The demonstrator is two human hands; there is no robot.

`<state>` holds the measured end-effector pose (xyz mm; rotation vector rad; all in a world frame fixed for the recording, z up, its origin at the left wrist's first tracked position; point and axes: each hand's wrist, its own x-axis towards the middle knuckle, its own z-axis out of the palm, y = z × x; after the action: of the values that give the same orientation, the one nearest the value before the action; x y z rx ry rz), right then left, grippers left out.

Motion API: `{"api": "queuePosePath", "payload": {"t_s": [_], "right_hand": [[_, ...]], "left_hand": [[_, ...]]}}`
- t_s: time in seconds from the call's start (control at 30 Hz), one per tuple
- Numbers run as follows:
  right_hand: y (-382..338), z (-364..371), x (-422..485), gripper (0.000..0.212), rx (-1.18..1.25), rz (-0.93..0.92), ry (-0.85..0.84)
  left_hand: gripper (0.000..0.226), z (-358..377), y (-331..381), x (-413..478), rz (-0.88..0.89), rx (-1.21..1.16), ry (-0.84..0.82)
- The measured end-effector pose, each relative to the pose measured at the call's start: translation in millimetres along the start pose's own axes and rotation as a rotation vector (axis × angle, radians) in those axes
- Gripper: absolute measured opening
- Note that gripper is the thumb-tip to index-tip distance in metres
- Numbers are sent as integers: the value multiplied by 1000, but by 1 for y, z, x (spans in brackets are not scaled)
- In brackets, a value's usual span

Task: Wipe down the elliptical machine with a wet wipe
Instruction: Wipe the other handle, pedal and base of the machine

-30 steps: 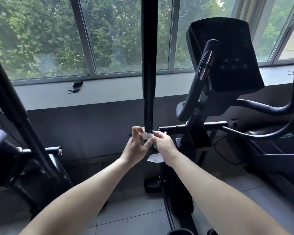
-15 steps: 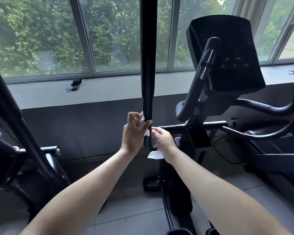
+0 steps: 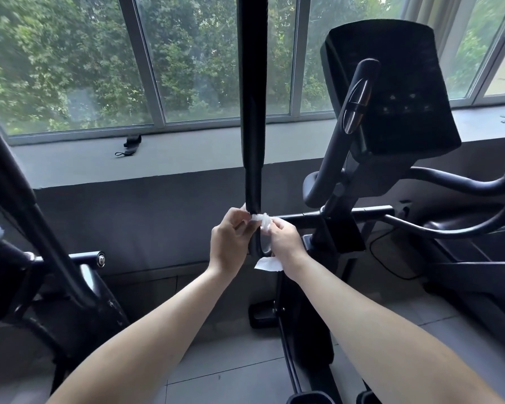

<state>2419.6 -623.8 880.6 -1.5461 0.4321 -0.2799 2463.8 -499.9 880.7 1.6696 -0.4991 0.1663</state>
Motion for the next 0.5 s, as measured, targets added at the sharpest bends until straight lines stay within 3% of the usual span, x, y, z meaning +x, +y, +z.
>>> {"api": "queuePosePath", "payload": {"t_s": [0.23,0.5], "right_hand": [[0,2,-2,39,-4,46,19],[4,7,-2,32,-9,72,45]], "left_hand": [[28,14,-4,-2,40,109,107],[29,4,-36,-16,-153,237,-62]]}}
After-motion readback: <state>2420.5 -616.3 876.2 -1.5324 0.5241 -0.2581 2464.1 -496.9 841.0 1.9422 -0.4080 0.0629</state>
